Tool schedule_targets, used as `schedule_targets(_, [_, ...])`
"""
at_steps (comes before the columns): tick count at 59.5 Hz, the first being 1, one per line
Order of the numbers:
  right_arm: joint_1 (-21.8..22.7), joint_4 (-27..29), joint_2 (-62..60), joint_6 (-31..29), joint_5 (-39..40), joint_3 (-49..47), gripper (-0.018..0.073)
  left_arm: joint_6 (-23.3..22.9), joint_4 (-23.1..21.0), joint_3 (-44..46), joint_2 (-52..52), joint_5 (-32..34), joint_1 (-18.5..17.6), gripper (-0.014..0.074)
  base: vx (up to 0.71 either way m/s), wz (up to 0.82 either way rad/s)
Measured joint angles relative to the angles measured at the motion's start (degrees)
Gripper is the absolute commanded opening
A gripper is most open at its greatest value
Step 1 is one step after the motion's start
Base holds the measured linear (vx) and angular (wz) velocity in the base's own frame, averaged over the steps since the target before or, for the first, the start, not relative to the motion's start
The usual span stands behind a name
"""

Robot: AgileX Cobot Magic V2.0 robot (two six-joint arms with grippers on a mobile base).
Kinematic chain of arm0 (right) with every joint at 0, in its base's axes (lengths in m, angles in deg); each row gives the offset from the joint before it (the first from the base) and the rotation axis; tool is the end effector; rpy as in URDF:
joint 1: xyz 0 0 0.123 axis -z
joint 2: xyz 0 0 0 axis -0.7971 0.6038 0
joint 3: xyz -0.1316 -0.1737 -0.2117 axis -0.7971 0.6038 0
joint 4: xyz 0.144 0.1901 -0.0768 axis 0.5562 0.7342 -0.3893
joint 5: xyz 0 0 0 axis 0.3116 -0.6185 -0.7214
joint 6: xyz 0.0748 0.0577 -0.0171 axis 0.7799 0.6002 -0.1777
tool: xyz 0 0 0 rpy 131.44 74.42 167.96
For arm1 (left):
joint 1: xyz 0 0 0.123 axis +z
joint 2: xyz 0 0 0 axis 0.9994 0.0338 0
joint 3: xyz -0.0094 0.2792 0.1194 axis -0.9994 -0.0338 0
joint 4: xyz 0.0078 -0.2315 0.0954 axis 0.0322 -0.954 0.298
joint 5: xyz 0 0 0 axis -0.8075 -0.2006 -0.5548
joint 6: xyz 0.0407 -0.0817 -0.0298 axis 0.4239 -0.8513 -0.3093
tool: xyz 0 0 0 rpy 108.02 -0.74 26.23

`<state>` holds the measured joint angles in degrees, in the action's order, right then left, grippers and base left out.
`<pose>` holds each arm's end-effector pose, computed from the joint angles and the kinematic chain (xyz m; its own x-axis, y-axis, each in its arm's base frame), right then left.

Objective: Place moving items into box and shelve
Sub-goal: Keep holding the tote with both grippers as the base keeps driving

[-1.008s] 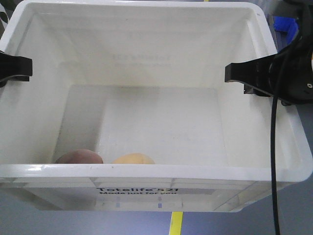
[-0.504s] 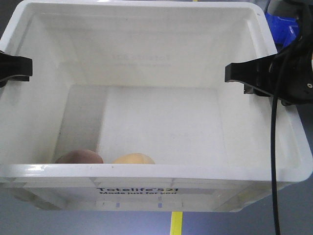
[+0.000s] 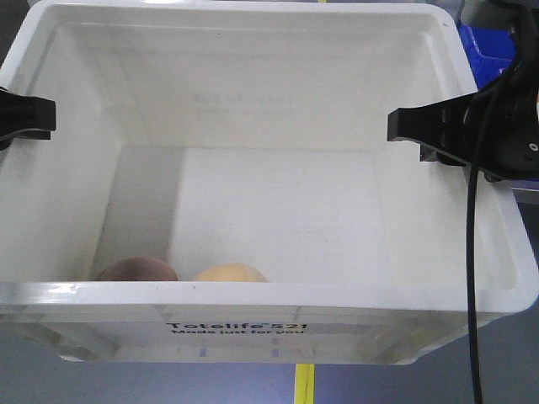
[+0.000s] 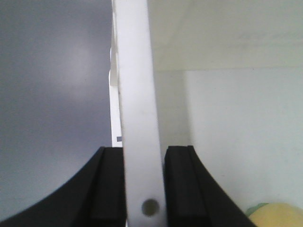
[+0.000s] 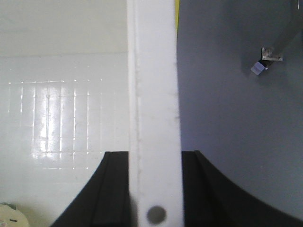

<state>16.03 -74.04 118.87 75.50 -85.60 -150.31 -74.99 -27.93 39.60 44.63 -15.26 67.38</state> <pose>0.1910 0.1011 0.4003 -0.7775 0.0153 -0.6287 -0.0091 0.9993 0.0356 0.1824 -0.0574 0.4108 -0.7181 -0.0192 -0.6957 0.0844 0.9898 -0.1144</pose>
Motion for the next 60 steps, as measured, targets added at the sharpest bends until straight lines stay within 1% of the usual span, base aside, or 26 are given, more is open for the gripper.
schedule_targets(60, [0.00, 0.00, 0.00, 0.00, 0.00, 0.00, 0.0127, 0.00, 0.00, 0.00, 0.00, 0.00, 0.00, 0.0067, 0.43, -0.08])
